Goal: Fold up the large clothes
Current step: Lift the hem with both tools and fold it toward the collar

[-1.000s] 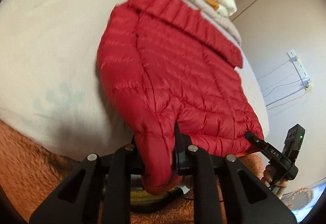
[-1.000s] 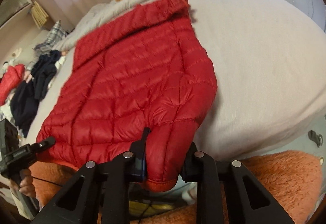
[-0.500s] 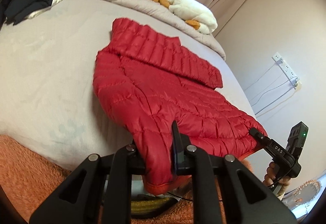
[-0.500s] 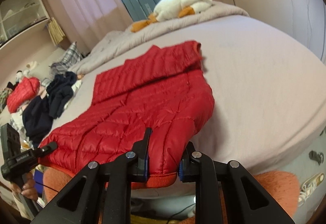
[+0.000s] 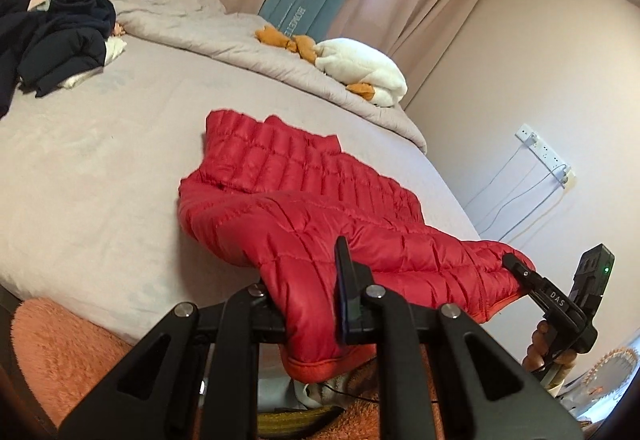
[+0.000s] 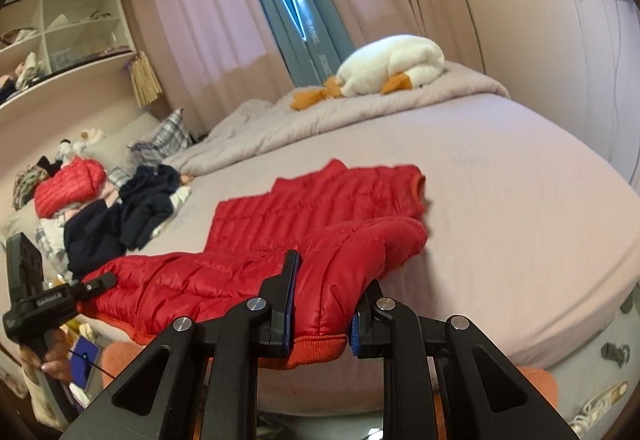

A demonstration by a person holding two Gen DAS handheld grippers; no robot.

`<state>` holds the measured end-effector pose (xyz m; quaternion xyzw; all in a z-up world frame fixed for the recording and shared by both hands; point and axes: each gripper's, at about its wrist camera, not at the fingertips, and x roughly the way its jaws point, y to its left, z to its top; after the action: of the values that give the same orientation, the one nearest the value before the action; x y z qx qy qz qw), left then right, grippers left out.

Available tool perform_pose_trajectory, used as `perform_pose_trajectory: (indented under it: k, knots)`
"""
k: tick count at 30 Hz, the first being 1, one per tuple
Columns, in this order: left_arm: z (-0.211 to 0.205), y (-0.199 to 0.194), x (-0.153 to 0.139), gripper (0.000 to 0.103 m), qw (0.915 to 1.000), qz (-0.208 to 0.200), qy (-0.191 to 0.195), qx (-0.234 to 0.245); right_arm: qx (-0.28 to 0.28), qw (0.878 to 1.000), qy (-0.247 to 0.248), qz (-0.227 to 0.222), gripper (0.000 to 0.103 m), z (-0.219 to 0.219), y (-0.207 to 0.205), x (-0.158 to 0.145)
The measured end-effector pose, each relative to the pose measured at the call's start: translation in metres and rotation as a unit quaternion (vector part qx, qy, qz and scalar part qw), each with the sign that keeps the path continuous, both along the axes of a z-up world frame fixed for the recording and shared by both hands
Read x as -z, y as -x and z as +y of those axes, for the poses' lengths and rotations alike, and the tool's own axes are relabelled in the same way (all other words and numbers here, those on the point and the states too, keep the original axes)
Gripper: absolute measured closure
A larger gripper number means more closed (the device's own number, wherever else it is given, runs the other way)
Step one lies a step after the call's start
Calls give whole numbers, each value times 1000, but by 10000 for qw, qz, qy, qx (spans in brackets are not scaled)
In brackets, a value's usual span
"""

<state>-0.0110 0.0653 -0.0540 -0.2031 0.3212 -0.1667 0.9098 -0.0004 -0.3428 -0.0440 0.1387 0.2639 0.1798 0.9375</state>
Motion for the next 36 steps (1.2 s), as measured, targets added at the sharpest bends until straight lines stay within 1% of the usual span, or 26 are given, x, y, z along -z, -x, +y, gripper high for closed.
perform_pose_trajectory:
  k: [6, 9, 14, 22, 31, 36]
  knots:
    - [0, 7, -16, 88, 9997, -227, -69, 36, -3, 9998, 36, -198, 81, 2, 7, -9]
    - [4, 11, -15, 88, 9996, -266, -69, -32, -44, 9995, 19, -314, 81, 2, 9, -12]
    - [3, 13, -15, 88, 9995, -286, -116, -15, -72, 9994, 12, -340, 81, 3, 9, -13]
    - [-6, 1, -10, 88, 9991, -135, -373, -117, -78, 9995, -8, -297, 81, 3, 1, -10]
    - [-9, -17, -8, 87, 9980, -165, -570, -236, -141, 9993, -77, -338, 81, 2, -23, -11]
    - [-8, -27, -10, 87, 9976, -194, -580, -311, -161, 9991, -10, -385, 81, 5, -33, -17]
